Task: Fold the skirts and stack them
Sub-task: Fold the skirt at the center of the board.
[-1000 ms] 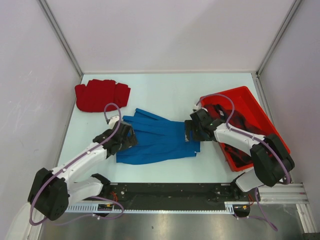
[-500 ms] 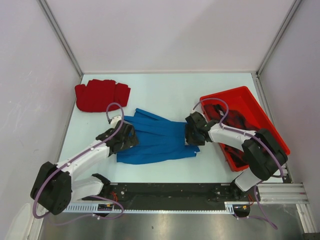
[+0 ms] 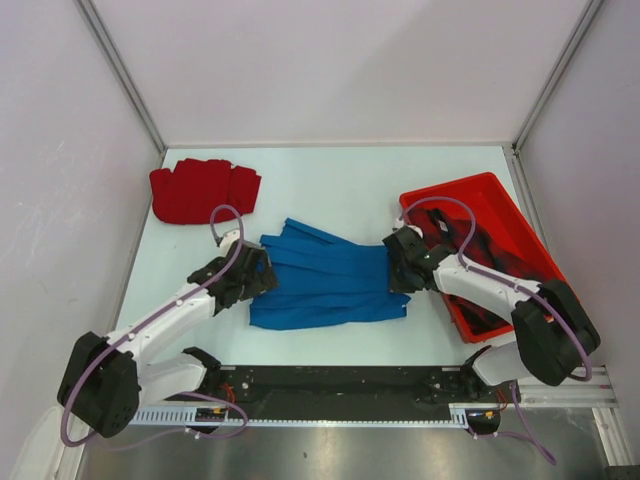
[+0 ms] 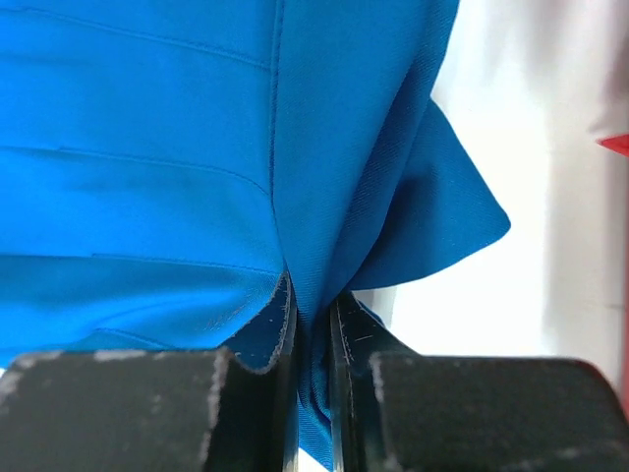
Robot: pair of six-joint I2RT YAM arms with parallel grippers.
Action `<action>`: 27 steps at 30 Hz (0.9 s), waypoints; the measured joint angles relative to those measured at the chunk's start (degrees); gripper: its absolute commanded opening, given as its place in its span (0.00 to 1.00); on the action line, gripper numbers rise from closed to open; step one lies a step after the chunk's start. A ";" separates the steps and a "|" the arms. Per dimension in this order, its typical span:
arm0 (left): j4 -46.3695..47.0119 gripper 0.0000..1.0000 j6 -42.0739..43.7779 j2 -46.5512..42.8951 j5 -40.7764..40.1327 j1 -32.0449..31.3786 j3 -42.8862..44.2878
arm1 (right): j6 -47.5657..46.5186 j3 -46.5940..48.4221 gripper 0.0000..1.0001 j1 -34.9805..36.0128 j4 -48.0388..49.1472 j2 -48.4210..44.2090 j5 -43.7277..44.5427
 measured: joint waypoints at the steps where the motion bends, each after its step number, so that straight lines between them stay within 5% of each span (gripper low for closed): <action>1: 0.17 1.00 0.04 -0.37 0.61 0.00 0.00 | -0.44 -0.02 0.00 -0.09 -0.57 -0.85 0.17; 7: 3.48 0.97 1.11 -1.73 5.03 -0.55 0.02 | -3.48 -0.09 0.00 -0.13 -3.69 -5.97 0.61; 16: 6.73 0.69 1.70 5.99 8.00 -0.66 0.02 | -5.14 7.48 0.00 0.50 -16.61 -8.44 4.33; 27: 13.77 0.41 2.32 11.50 16.02 -0.68 -0.22 | -4.44 26.69 0.00 13.77 -28.17 5.60 10.08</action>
